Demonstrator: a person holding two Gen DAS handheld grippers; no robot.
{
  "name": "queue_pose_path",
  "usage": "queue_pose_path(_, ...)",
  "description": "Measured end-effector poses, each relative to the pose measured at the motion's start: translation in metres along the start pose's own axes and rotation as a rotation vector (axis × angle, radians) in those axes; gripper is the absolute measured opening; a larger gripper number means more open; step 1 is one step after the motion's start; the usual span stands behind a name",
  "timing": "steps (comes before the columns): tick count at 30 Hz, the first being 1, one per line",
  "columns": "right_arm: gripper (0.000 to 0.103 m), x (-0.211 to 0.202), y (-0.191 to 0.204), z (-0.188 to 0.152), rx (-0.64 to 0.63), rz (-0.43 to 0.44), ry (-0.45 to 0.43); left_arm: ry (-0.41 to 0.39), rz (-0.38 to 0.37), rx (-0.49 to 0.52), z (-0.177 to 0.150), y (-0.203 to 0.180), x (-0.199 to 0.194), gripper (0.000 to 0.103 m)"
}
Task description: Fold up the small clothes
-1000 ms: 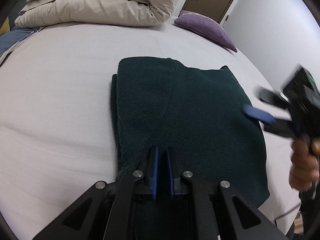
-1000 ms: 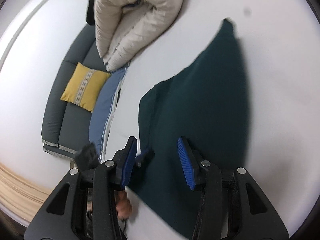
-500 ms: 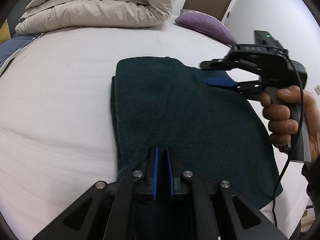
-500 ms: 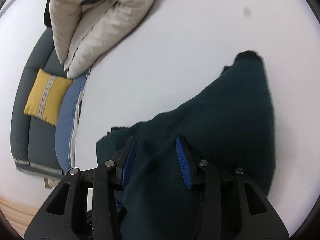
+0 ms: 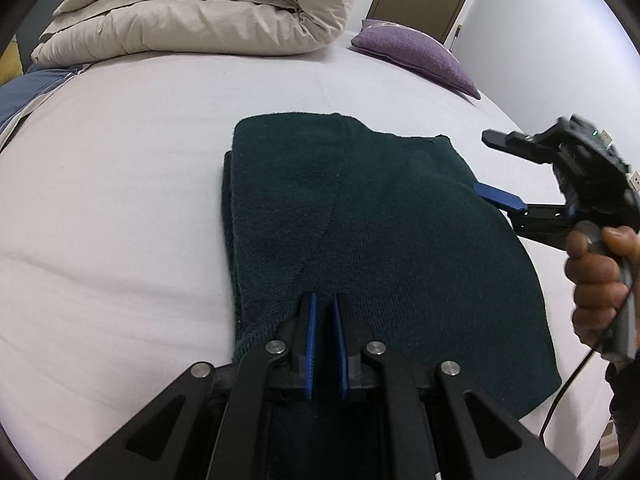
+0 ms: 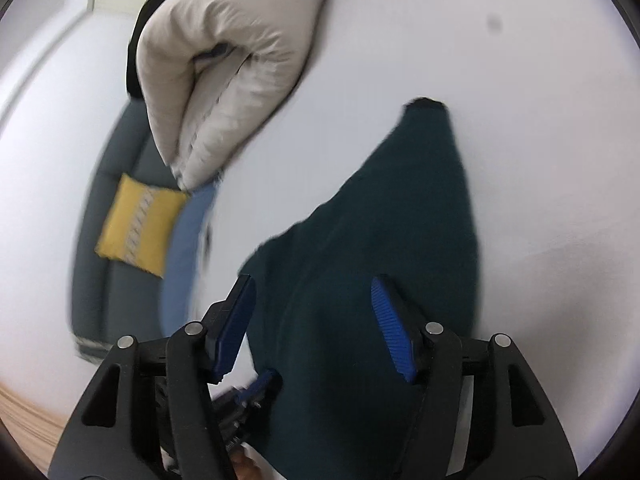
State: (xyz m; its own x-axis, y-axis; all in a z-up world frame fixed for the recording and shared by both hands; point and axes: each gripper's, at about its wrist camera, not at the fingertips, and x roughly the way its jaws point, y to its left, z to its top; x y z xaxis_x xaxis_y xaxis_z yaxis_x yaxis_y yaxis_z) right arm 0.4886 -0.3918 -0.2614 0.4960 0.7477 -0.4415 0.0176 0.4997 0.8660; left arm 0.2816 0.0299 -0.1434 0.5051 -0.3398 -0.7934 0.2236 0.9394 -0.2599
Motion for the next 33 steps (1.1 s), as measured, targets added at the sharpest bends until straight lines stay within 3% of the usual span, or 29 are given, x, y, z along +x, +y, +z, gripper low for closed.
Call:
queue_pose_path(3, 0.058, -0.017, -0.024, 0.005, 0.086, -0.124, -0.117, 0.002, -0.024, -0.021, 0.001, 0.005, -0.001, 0.012)
queue_pose_path(5, 0.060, -0.030, -0.033, 0.001, 0.128, -0.163, -0.155, 0.006, -0.053, -0.046, 0.003, 0.010, -0.003, 0.012)
queue_pose_path(8, 0.060, -0.049, -0.019, -0.015, 0.049, -0.113, -0.166, 0.010, -0.097, -0.076, 0.006, 0.016, -0.010, 0.012)
queue_pose_path(11, 0.060, -0.070, 0.005, -0.049, -0.036, 0.068, -0.133, 0.016, -0.120, -0.094, 0.006, 0.022, -0.018, 0.014)
queue_pose_path(13, 0.060, -0.079, 0.013, -0.078, -0.102, 0.151, -0.056, 0.035, -0.142, -0.099, 0.005, 0.025, -0.018, 0.015)
queue_pose_path(15, 0.060, -0.071, 0.014, -0.107, -0.140, 0.147, 0.026, 0.062, -0.157, -0.092, 0.004, 0.026, -0.016, 0.015)
queue_pose_path(18, 0.058, -0.054, -0.007, -0.135, -0.151, 0.001, 0.141, 0.091, -0.197, -0.084, 0.005, 0.031, -0.018, 0.015)
queue_pose_path(19, 0.057, -0.056, -0.013, -0.139, -0.138, 0.002, 0.148, 0.092, -0.217, -0.093, 0.006, 0.035, -0.023, 0.016)
queue_pose_path(21, 0.057, -0.072, -0.018, -0.145, -0.126, 0.018, 0.125, 0.069, -0.237, -0.096, 0.010, 0.045, -0.035, 0.025)
queue_pose_path(23, 0.058, -0.095, -0.017, -0.146, -0.148, 0.014, 0.078, 0.016, -0.213, -0.119, 0.014, 0.060, -0.047, 0.056)
queue_pose_path(24, 0.059, -0.107, -0.017, -0.143, -0.150, 0.022, 0.053, -0.002, -0.201, -0.137, 0.016, 0.067, -0.049, 0.062)
queue_pose_path(26, 0.062, -0.120, -0.016, -0.139, -0.146, 0.037, 0.019, -0.002, -0.212, -0.211, 0.017, 0.087, -0.043, 0.064)
queue_pose_path(28, 0.064, -0.127, -0.020, -0.128, -0.121, 0.039, -0.010, 0.024, -0.275, -0.302, 0.016, 0.104, -0.028, 0.064)
queue_pose_path(31, 0.064, -0.117, -0.032, -0.112, -0.067, 0.061, 0.003, 0.072, -0.380, -0.392, 0.015, 0.115, -0.002, 0.064)
queue_pose_path(33, 0.064, -0.100, -0.043, -0.101, -0.016, 0.056, 0.030, 0.084, -0.395, -0.418, 0.014, 0.118, 0.007, 0.064)
